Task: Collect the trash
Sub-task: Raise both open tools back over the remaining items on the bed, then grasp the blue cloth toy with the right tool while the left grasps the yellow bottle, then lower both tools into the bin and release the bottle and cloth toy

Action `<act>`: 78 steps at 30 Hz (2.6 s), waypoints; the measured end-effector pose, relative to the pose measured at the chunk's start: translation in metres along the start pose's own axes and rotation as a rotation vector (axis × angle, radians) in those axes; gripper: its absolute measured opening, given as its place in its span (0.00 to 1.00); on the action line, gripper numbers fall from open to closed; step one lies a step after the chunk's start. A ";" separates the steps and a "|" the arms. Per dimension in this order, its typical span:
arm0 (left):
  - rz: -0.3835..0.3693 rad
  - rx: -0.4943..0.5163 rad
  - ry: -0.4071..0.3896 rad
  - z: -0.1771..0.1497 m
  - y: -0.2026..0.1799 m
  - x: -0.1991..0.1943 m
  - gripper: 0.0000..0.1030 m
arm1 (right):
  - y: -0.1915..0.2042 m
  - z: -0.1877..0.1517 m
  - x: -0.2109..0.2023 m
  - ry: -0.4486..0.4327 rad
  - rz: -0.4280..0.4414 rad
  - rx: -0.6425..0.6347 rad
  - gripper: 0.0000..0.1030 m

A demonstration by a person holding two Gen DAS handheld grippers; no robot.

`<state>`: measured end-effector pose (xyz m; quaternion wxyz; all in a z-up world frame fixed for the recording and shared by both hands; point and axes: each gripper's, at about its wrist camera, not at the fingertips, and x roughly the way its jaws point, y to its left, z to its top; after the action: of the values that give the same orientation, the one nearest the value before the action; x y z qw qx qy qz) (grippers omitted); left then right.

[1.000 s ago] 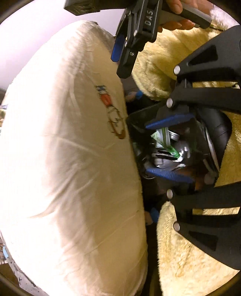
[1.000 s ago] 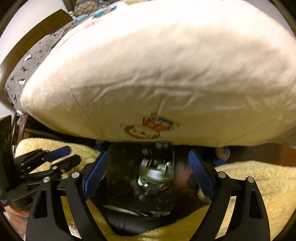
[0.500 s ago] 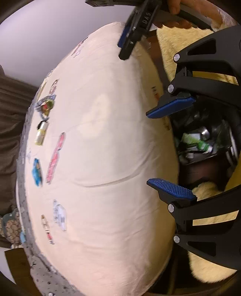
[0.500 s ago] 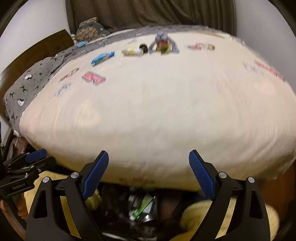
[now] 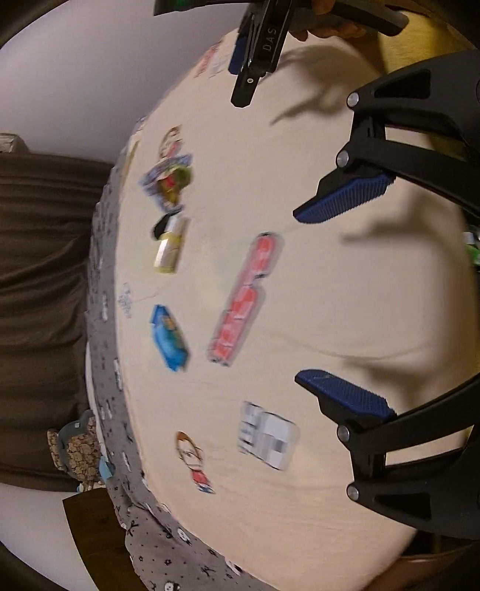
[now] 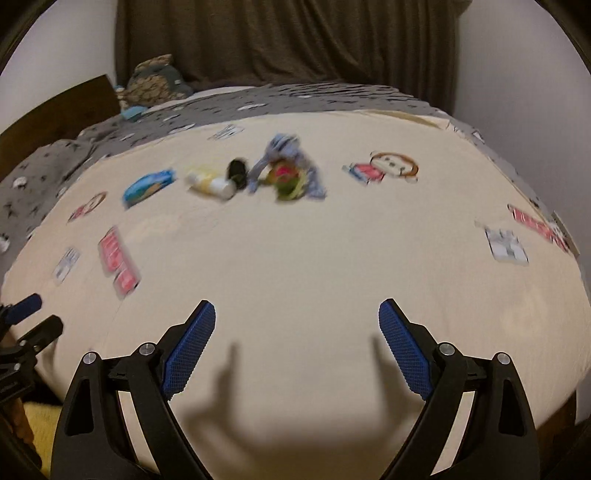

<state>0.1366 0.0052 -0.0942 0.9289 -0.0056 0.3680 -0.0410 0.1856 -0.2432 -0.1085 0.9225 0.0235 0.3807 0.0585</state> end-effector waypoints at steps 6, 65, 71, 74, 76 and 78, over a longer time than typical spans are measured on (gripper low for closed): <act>-0.008 -0.012 0.038 0.037 -0.007 0.050 0.78 | -0.004 0.046 0.044 -0.035 -0.006 0.001 0.87; -0.108 0.152 0.014 0.044 -0.064 0.007 0.20 | 0.017 0.021 -0.059 -0.125 0.192 -0.105 0.27; -0.117 0.151 -0.020 0.006 -0.063 -0.042 0.20 | 0.036 -0.023 -0.082 -0.086 0.226 -0.156 0.27; -0.120 0.148 -0.011 -0.017 -0.060 -0.060 0.20 | 0.037 -0.041 -0.085 -0.051 0.231 -0.146 0.27; -0.128 0.137 0.002 -0.030 -0.057 -0.068 0.20 | 0.038 -0.056 -0.089 -0.031 0.226 -0.139 0.27; -0.133 0.124 0.017 -0.047 -0.054 -0.076 0.20 | 0.040 -0.069 -0.091 -0.016 0.232 -0.135 0.27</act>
<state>0.0453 -0.0412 -0.0740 0.9195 0.0280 0.3714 -0.1254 0.0691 -0.2152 -0.0900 0.9120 0.0055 0.3634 0.1902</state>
